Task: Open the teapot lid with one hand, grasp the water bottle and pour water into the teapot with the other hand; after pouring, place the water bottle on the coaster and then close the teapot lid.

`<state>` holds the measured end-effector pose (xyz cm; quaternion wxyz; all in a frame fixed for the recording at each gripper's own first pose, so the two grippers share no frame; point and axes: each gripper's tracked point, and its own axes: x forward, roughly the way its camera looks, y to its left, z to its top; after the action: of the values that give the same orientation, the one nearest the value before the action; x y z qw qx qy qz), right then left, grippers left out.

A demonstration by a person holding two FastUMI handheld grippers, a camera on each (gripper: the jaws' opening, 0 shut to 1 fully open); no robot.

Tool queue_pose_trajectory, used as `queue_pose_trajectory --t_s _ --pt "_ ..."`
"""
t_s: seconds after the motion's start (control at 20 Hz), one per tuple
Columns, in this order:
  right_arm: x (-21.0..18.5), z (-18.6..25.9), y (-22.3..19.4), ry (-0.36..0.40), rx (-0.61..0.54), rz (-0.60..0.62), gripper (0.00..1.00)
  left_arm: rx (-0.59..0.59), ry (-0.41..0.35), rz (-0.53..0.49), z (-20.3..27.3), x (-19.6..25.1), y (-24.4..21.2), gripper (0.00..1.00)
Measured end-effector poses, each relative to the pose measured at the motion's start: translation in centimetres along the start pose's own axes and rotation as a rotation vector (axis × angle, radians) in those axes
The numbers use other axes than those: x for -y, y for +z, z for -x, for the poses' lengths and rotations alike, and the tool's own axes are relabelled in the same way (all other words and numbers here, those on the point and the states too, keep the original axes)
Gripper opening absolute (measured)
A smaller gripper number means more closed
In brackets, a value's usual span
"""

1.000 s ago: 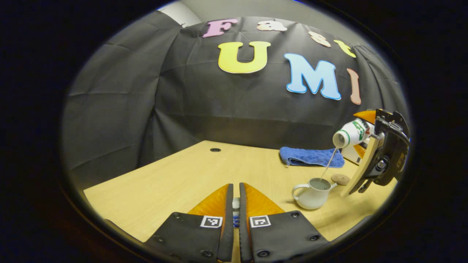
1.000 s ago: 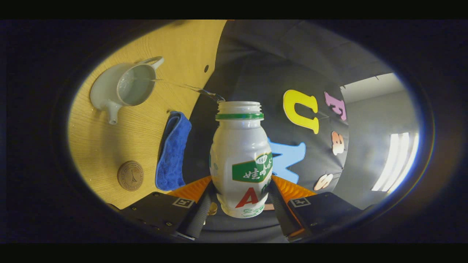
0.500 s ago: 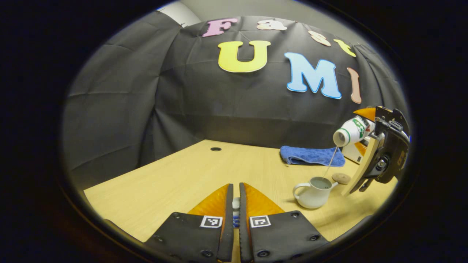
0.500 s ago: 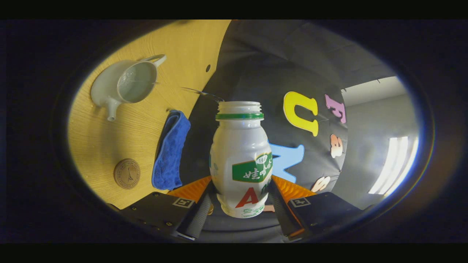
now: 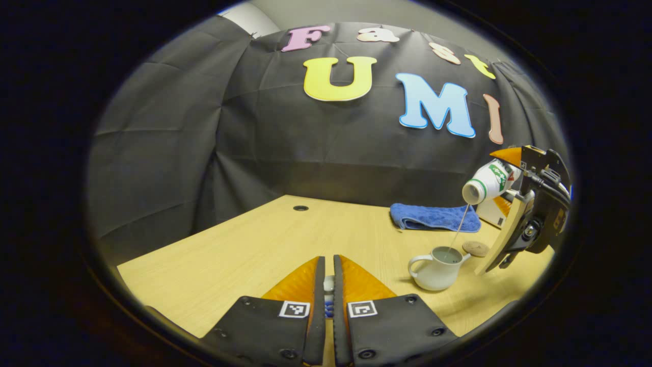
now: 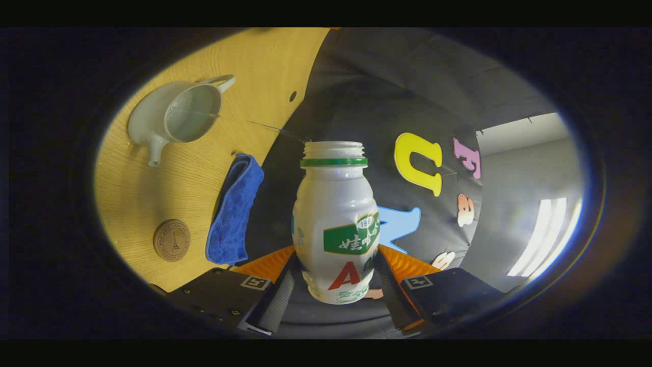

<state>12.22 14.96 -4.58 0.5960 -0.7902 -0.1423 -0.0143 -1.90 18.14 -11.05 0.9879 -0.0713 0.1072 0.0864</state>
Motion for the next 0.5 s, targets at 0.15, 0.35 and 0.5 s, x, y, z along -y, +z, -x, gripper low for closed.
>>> queue_pose_trajectory --t_s 0.15,0.35,0.5 --pt "0.00 0.06 0.00 0.000 0.008 0.015 0.80 -0.003 0.004 -0.002 0.01 -0.03 0.00 0.17" --pt "0.04 0.05 0.07 0.004 0.022 0.029 0.80 -0.003 0.001 -0.002 0.02 0.04 0.02 0.17" --pt "0.06 0.02 0.20 0.002 0.034 0.046 0.80 -0.003 0.000 -0.006 0.08 0.04 0.04 0.17"
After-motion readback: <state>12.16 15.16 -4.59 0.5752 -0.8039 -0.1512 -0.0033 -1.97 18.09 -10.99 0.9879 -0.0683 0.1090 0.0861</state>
